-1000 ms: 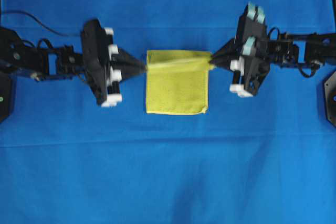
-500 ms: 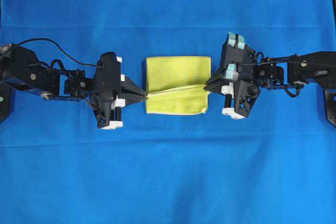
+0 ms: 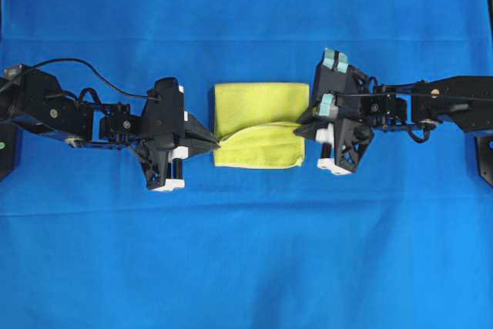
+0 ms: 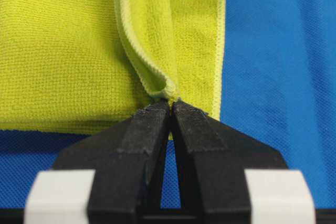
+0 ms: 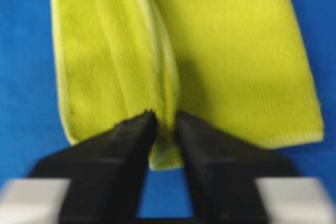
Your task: Fold a vertical towel.
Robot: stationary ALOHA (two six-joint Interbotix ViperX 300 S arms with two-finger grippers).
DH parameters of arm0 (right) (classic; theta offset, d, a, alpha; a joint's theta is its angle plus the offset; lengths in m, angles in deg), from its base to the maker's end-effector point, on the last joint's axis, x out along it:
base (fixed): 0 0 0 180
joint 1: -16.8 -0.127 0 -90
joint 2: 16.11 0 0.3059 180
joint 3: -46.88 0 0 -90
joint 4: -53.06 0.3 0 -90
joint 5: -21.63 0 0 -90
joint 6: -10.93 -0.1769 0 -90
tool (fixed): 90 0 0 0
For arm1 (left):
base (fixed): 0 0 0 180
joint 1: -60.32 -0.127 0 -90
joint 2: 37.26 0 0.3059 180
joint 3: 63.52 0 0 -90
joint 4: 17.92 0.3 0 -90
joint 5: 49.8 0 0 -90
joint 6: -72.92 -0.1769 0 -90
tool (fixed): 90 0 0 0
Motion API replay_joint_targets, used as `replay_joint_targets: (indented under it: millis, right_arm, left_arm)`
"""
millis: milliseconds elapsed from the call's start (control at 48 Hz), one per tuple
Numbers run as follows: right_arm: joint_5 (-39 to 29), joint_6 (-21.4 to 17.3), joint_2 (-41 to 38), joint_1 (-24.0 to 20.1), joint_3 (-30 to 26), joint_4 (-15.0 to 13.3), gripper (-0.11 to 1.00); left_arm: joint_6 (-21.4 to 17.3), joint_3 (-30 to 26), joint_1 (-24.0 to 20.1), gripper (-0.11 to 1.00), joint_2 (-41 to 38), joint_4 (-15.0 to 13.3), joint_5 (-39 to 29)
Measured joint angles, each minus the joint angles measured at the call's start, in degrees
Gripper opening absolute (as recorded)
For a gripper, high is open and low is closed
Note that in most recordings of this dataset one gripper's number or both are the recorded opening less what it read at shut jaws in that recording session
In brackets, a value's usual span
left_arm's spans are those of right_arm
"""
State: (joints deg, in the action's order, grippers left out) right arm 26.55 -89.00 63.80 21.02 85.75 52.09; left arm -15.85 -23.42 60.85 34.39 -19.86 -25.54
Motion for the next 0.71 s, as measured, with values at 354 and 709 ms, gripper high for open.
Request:
replay_joint_targets:
  millis: [354, 709]
  right_arm:
    - [-8.88, 0.0, 2.64, -7.56, -1.67, 0.0, 0.56]
    - [-13.36, -0.09, 13.36, -10.55, -2.2, 0.0, 0.56]
  left_arm:
    - [0.97, 0.0, 5.01, 0.63, 4.66, 0.0, -8.0]
    - [0.97, 0.18, 9.05, 0.61, 18.37, 0.0, -15.82]
